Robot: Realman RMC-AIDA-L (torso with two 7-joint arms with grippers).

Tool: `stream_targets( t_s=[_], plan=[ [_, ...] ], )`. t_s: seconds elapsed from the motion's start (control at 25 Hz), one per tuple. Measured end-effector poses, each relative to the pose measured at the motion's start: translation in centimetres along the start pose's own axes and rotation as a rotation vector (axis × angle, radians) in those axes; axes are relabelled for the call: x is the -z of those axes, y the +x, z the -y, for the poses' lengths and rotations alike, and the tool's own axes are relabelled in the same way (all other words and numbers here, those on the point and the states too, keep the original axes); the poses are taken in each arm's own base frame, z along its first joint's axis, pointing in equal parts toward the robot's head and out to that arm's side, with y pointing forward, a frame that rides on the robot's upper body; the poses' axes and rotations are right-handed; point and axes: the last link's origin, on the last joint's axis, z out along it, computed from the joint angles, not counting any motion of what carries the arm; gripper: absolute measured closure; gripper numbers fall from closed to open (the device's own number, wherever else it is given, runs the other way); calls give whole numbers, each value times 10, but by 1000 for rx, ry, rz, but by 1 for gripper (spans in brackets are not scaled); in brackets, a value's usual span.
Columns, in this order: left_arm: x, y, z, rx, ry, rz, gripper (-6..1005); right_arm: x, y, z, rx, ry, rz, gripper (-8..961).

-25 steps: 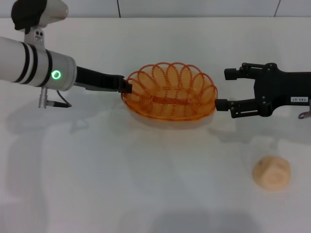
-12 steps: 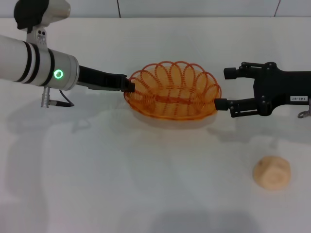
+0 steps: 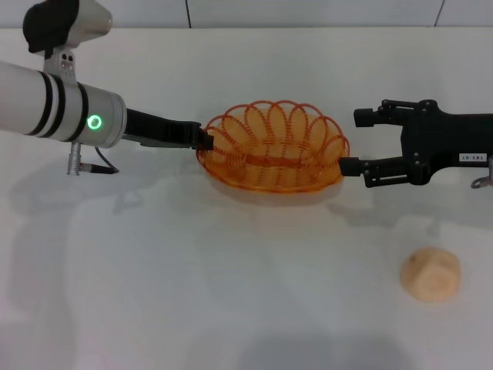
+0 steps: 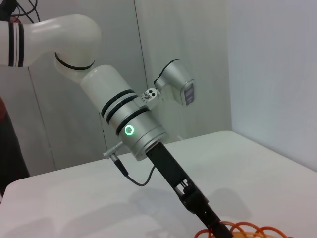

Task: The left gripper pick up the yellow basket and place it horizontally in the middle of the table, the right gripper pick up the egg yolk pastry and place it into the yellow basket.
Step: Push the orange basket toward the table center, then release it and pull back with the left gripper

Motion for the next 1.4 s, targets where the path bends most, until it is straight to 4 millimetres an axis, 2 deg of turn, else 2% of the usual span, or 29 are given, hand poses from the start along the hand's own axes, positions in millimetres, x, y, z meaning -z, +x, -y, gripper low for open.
stream_targets(
  t_s=[0.76, 1.08, 1.4],
  plan=[
    [0, 0, -3, 12, -33, -18, 808, -2, -1, 0, 5, -4, -5, 84],
    [10, 1, 7, 24, -20, -56, 495, -2, 0, 1, 4, 2, -5, 84],
    [39, 2, 33, -38, 66, -106, 166, -1, 0, 1, -5, 8, 2, 84]
  ],
)
